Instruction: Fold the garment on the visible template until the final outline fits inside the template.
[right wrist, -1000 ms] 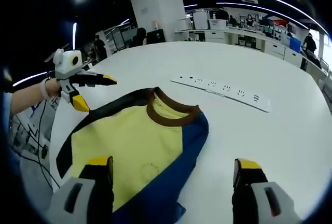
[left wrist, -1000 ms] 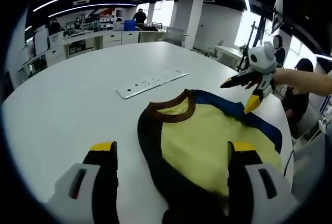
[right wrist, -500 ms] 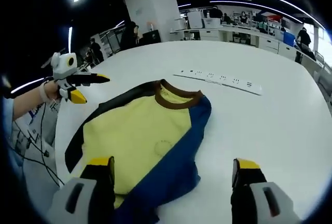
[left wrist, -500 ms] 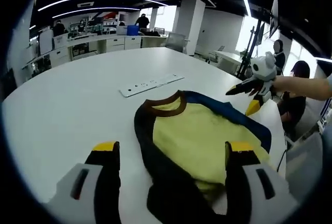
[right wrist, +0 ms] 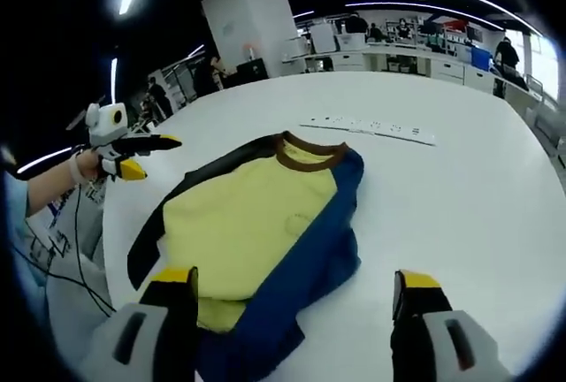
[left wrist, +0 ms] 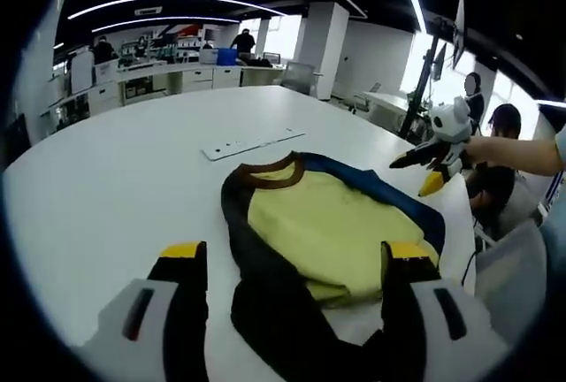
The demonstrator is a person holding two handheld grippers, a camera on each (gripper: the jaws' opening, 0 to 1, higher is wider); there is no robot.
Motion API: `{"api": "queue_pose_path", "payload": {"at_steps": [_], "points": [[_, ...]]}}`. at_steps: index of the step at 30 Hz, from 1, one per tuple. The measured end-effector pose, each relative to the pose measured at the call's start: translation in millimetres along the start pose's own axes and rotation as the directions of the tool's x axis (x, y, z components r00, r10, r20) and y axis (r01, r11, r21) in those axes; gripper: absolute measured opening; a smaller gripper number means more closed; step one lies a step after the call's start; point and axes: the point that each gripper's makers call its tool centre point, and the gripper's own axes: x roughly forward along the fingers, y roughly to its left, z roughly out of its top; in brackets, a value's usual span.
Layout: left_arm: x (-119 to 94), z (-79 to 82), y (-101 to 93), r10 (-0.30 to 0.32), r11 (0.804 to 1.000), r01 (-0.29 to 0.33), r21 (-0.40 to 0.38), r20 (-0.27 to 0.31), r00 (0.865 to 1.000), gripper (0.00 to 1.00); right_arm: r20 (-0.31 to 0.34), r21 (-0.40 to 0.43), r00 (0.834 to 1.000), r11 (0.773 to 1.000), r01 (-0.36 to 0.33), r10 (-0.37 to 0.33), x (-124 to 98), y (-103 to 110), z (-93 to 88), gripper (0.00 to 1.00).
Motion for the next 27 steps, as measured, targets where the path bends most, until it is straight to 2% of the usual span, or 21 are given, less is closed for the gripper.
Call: {"api": "queue_pose_path", "payload": {"at_steps": [8, 13, 20, 27], "points": [[-20.0, -13.3, -6.1, 0.017, 1.000, -0.017, -0.018, 0.008, 1.000, 0.76, 0.008, 0.030, 1.000, 1.000, 0.004, -0.005, -9.9, 10.7, -17.3, 0.90], [-32.4, -25.8, -14.4, 0.025, 0.998, -0.024, -0.053, 0.028, 0.999, 0.75, 0.015, 0.050, 1.000, 0.999, 0.005, -0.006, -17.0, 18.2, -30.3, 0.89], [-45.4, -45.5, -22.8, 0.031, 0.996, -0.029, -0.079, 0.024, 0.999, 0.75, 0.018, 0.079, 1.000, 0.997, 0.011, -0.012, -26.6, 24.1, -47.3, 0.88], [-54.2, -49.0, -28.1, 0.037, 0.995, -0.034, -0.090, 0.033, 0.999, 0.74, 0.026, 0.099, 0.999, 0.995, 0.022, -0.025, -34.7, 25.6, -56.5, 0.87]]}}
